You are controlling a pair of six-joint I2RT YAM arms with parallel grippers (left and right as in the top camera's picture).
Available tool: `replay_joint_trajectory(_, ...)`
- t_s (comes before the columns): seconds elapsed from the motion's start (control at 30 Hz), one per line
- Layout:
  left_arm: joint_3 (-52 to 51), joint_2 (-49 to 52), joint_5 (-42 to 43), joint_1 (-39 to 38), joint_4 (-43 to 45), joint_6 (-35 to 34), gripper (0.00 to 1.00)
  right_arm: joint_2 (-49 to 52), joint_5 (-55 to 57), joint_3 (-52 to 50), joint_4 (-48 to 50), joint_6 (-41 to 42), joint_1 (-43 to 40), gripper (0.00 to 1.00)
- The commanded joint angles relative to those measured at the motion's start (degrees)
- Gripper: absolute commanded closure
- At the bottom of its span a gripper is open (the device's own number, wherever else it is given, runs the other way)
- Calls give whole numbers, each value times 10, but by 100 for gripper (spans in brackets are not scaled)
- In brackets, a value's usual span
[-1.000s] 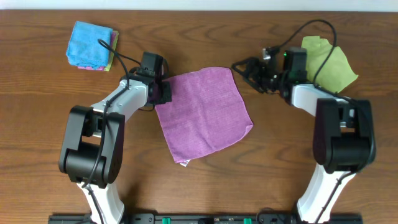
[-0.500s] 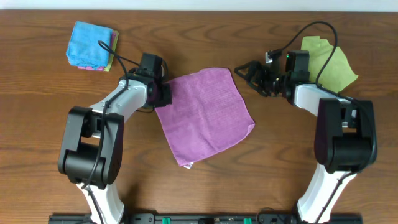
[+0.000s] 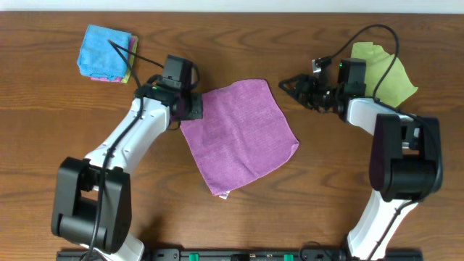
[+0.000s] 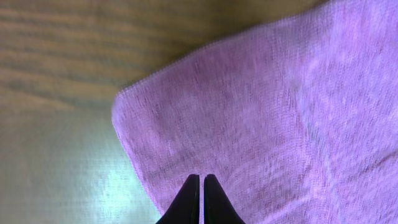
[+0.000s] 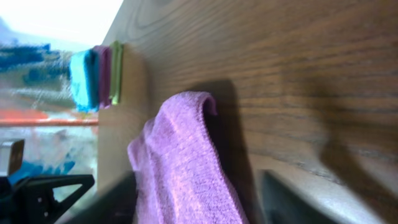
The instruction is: Fold the cloth
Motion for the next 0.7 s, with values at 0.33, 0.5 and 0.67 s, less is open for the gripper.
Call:
replay_joint_trajectory(0.33,4,4,-70,-36,-14,11,94,-186,241,140,-307,-220,28,99)
replay_joint_trajectory(0.5,4,6,-78,-35,-8,11,94,-194,427,194,-498,-301,93,99)
replay_joint_trajectory(0.67,4,30,-85,-20,17,10,94,-190,496,149,-537,-301,149,99)
